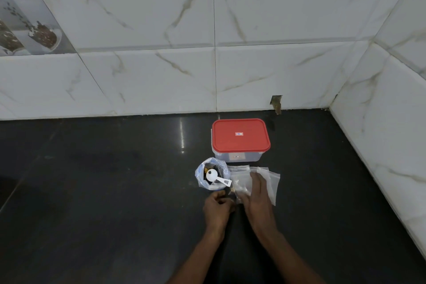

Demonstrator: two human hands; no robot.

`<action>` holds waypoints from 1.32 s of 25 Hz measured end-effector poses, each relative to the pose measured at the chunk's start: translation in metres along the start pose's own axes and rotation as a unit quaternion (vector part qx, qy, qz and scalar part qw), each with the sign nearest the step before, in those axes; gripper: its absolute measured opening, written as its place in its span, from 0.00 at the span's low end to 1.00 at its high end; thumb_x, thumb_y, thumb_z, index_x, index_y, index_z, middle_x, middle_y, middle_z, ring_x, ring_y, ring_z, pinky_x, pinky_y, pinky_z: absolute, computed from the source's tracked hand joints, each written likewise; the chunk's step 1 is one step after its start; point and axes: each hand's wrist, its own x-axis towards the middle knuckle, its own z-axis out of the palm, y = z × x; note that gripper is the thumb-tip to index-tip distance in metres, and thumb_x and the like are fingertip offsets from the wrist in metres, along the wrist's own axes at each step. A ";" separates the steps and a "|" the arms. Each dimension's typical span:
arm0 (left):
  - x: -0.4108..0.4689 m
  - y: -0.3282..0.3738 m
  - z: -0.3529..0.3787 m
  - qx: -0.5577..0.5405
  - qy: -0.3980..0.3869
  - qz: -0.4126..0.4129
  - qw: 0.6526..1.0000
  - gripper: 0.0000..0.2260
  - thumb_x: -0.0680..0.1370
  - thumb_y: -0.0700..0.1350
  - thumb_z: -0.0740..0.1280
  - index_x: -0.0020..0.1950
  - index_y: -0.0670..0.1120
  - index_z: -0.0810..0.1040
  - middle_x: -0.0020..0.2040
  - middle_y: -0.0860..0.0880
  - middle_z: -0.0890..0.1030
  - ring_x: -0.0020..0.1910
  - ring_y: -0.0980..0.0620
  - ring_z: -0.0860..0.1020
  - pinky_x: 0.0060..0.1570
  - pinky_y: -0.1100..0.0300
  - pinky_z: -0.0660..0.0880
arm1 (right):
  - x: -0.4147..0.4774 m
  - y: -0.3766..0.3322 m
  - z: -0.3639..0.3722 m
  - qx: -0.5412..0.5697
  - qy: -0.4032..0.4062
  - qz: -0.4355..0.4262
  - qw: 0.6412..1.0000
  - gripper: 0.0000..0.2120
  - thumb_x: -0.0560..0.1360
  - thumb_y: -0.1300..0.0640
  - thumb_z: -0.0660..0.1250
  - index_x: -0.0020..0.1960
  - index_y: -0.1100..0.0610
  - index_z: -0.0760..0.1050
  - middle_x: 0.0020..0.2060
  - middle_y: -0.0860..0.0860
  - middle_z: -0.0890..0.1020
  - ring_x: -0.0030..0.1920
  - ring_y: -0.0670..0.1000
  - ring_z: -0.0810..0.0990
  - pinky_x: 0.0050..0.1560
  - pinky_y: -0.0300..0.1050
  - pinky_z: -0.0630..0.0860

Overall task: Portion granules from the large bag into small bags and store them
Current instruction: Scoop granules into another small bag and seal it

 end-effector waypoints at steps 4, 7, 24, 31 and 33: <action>0.006 -0.001 0.003 0.008 0.045 0.011 0.999 0.13 0.73 0.33 0.71 0.55 0.44 0.84 0.42 0.46 0.88 0.41 0.48 0.87 0.50 0.49 0.84 | -0.020 0.035 0.014 -0.074 -0.014 -0.134 0.988 0.38 0.76 0.65 0.67 0.79 0.50 0.52 0.79 0.51 0.49 0.78 0.42 0.43 0.75 0.34 0.50; 0.006 0.002 0.001 -0.001 0.007 0.019 1.000 0.11 0.78 0.32 0.66 0.55 0.43 0.84 0.45 0.46 0.88 0.45 0.47 0.87 0.51 0.52 0.83 | -0.018 0.037 0.021 -0.092 -0.020 -0.161 0.982 0.30 0.82 0.61 0.59 0.79 0.45 0.52 0.80 0.46 0.48 0.79 0.43 0.48 0.77 0.40 0.54; 0.011 0.043 -0.043 0.135 0.188 0.141 0.963 0.23 0.77 0.50 0.71 0.71 0.46 0.74 0.54 0.44 0.83 0.55 0.45 0.81 0.60 0.44 0.77 | 0.020 0.036 0.028 -0.282 0.041 -0.159 0.945 0.23 0.73 0.58 0.58 0.67 0.59 0.74 0.66 0.60 0.76 0.70 0.59 0.68 0.73 0.56 0.54; 0.015 0.054 -0.049 0.131 0.153 0.118 0.972 0.13 0.78 0.38 0.67 0.62 0.43 0.79 0.42 0.47 0.84 0.34 0.47 0.85 0.36 0.57 0.82 | 0.044 0.069 -0.026 -0.272 0.076 0.174 0.943 0.18 0.76 0.62 0.62 0.66 0.60 0.72 0.69 0.61 0.69 0.69 0.62 0.68 0.66 0.58 0.67; 0.015 0.059 -0.048 0.100 0.162 0.113 0.975 0.13 0.78 0.35 0.66 0.62 0.42 0.79 0.43 0.46 0.85 0.32 0.50 0.85 0.30 0.65 0.79 | 0.050 0.073 -0.030 -0.269 0.073 0.158 0.947 0.13 0.76 0.61 0.63 0.60 0.59 0.76 0.64 0.59 0.73 0.63 0.61 0.71 0.61 0.57 0.68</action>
